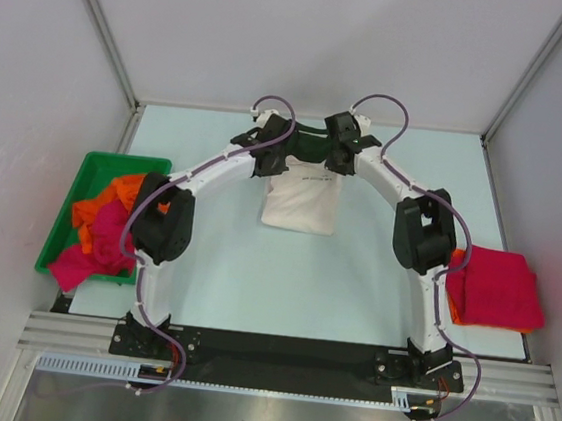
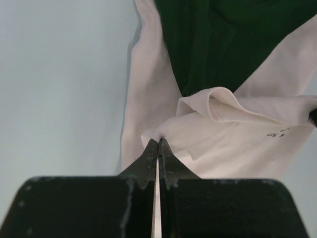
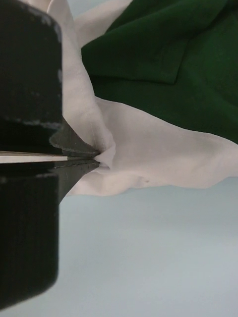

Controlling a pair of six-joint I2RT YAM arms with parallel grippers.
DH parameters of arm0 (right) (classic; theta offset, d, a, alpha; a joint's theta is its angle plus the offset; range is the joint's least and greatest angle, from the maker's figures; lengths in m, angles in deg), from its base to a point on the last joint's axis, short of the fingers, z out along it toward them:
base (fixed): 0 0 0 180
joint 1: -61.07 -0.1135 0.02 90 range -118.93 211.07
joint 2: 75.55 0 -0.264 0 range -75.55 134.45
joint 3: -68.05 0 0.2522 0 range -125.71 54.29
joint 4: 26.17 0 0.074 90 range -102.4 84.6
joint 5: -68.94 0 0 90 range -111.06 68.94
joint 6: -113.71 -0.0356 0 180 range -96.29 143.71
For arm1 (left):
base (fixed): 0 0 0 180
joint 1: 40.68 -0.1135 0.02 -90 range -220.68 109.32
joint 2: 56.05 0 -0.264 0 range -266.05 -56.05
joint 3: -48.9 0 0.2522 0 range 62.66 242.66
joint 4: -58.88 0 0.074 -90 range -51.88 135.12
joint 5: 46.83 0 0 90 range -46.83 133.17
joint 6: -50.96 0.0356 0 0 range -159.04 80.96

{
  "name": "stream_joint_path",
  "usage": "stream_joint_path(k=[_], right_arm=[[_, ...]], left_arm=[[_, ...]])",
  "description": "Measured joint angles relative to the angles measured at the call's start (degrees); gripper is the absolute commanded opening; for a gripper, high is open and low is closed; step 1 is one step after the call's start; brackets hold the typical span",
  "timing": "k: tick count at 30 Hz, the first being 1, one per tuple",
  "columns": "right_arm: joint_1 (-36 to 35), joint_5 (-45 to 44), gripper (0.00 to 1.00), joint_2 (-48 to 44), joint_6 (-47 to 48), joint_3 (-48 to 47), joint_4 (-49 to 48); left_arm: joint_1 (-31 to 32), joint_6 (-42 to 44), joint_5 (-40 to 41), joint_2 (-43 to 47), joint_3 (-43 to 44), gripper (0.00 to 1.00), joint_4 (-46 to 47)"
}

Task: Fold and stack the t-shirts
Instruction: Fold the folded rectangular tshirt in 1/3 of the way

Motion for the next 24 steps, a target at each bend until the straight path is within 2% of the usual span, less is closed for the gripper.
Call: stream_joint_path(k=[7, 9, 10, 11, 12, 13, 15, 18, 20, 21, 22, 23, 24], right_arm=[[0.4, 2.2, 0.00, 5.3, 0.0, -1.9, 0.0], [0.5, 2.7, 0.12, 7.1, 0.0, -3.2, 0.2], [0.5, 3.0, 0.23, 8.0, 0.0, -4.0, 0.3], [0.6, 3.0, 0.44, 8.7, 0.0, -4.8, 0.4], [0.6, 3.0, 0.54, 9.2, 0.1, -5.2, 0.4], [0.7, 2.3, 0.69, 9.3, 0.5, -5.3, 0.8], [0.9, 0.8, 0.76, 9.0, 0.3, -4.9, 1.1], [1.1, -1.0, 0.78, 6.1, 0.9, -1.6, 0.8], [1.1, -2.0, 0.71, 2.0, 0.9, 2.3, 0.7], [0.9, -2.4, 0.59, -0.1, 0.9, 3.9, 0.6], [0.4, -2.6, 0.24, -2.9, 0.9, 6.3, 0.0], [-0.6, -2.7, 0.03, -7.1, 0.4, 9.7, -0.7], [-1.2, -2.8, 0.00, -8.8, 0.7, 10.8, -0.6]], left_arm=[[-2.6, 0.0, -2.3, -5.0, 3.3, 0.00, -0.5], [-3.2, 0.0, -2.9, -6.4, 4.4, 0.08, -0.7], [-3.4, 0.0, -3.1, -7.0, 5.1, 0.18, -0.9], [-3.6, 0.0, -3.4, -7.4, 5.5, 0.22, -1.2], [-3.8, 0.1, -3.6, -7.7, 5.9, 0.34, -1.5], [-4.0, 0.2, -3.3, -7.8, 5.9, 0.41, -2.0], [-4.5, 0.5, -2.7, -7.4, 5.9, 0.53, -2.6], [-4.9, 0.6, -1.9, -5.8, 5.0, 0.53, -2.6], [-4.9, 0.5, -1.7, -2.8, 3.0, 0.49, -2.7], [-4.7, 0.5, -1.7, -0.9, 1.8, 0.43, -2.4], [-4.5, 0.5, -1.6, 0.9, 0.5, 0.37, -2.0], [-3.9, 0.6, -1.6, 4.2, -1.9, 0.28, -1.4], [-3.6, 0.4, -1.6, 5.5, -2.7, 0.04, -1.3]])
